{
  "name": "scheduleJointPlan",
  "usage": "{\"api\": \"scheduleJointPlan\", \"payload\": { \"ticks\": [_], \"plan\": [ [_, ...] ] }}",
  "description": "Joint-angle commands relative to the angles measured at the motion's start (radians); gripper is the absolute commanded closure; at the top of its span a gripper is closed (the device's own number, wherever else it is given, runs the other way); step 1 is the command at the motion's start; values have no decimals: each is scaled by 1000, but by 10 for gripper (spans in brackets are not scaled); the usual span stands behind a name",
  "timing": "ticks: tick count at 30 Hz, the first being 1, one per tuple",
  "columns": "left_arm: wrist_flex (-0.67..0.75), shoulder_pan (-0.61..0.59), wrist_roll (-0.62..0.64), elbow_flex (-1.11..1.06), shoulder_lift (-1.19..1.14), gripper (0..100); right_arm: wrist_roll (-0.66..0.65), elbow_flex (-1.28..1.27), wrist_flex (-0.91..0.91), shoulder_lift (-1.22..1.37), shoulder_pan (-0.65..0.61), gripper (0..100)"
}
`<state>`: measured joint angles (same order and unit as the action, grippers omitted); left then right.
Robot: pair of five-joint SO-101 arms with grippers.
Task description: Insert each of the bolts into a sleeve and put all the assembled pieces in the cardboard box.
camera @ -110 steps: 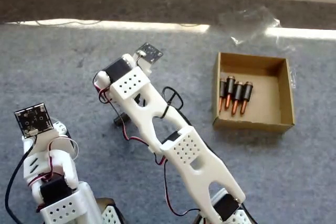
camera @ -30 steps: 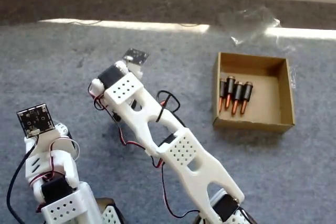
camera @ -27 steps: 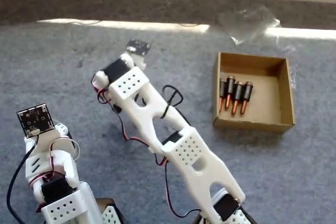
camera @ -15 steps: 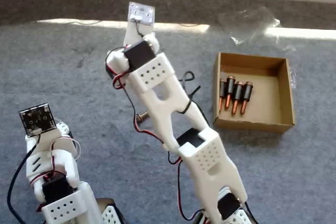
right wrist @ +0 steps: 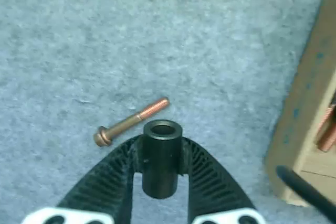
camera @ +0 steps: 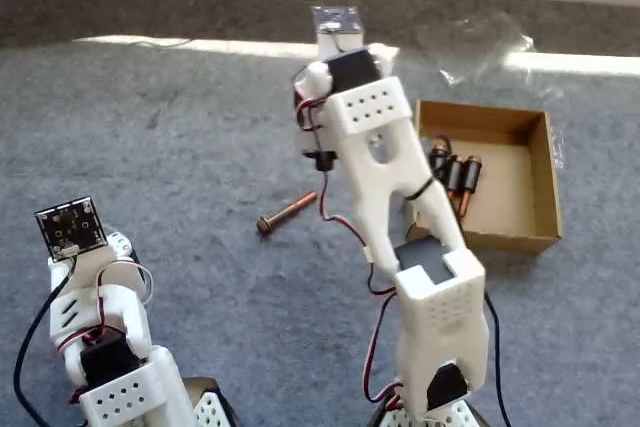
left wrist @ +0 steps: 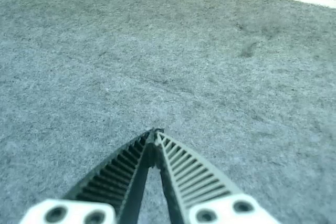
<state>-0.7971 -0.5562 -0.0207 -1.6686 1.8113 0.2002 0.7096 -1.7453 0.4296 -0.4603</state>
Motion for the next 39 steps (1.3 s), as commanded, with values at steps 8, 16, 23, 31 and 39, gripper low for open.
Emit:
{"api": "scheduleJointPlan", "payload": {
  "ticks": [8, 16, 23, 31, 39],
  "plan": [
    [23, 18, -6, -2, 12, 995, -390, -131, -10, -150, 108, 995],
    [21, 18, -6, -2, 12, 995, -491, -479, 263, -151, 108, 995],
    [21, 18, -6, -2, 12, 995, -496, -711, 516, -151, 101, 995],
    [21, 18, -5, -2, 12, 995, -496, -891, 662, -151, 84, 995],
    [21, 18, -5, -2, 12, 995, -491, -960, 700, -150, 79, 995]
  ]
}}
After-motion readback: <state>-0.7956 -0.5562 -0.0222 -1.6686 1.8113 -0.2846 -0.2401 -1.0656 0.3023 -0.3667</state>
